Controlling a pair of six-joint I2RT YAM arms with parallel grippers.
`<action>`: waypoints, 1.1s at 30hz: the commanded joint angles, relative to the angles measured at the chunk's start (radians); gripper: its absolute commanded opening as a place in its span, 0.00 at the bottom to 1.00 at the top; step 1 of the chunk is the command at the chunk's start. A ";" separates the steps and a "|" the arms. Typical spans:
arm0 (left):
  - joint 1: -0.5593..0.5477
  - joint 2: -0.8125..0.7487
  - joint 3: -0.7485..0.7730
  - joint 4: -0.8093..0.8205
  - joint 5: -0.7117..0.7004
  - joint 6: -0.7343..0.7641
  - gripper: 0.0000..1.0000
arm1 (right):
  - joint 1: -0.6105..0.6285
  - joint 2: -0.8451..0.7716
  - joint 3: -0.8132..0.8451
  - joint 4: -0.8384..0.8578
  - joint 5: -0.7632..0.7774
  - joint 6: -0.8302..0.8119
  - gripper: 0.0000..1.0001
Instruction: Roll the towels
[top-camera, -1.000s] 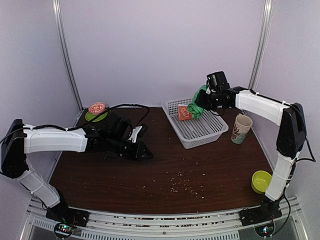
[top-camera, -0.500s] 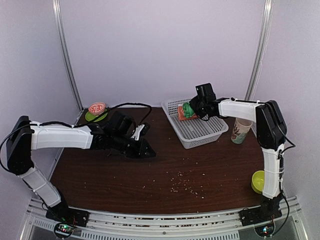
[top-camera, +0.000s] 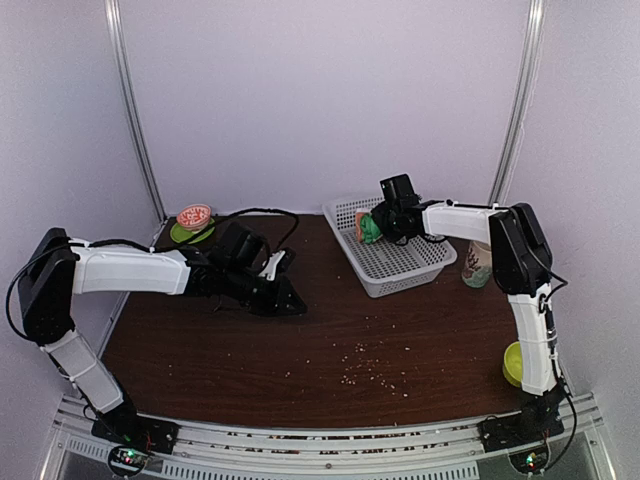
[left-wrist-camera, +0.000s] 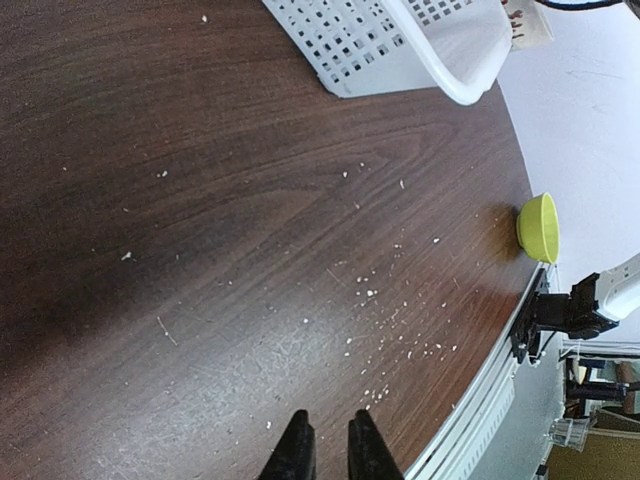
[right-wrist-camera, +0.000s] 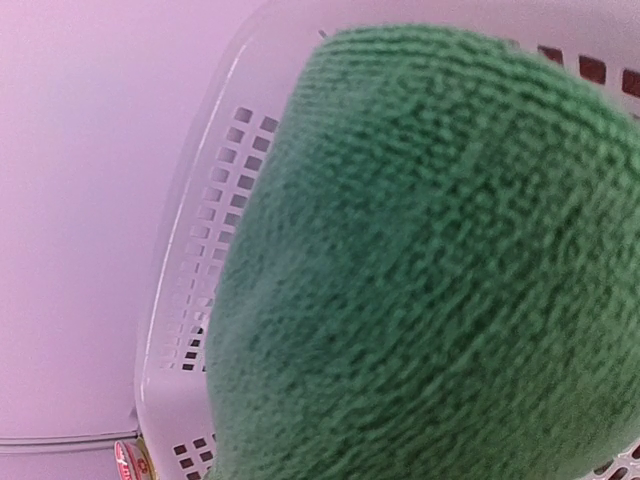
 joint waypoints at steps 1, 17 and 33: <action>0.019 0.018 0.025 0.035 0.031 0.013 0.14 | 0.001 0.049 0.073 -0.058 0.016 0.014 0.00; 0.029 0.023 0.012 0.040 0.042 0.010 0.14 | -0.001 0.091 0.123 -0.126 -0.037 -0.026 0.55; 0.029 0.012 -0.004 0.068 0.052 -0.013 0.14 | -0.004 -0.064 0.116 -0.298 -0.022 -0.091 1.00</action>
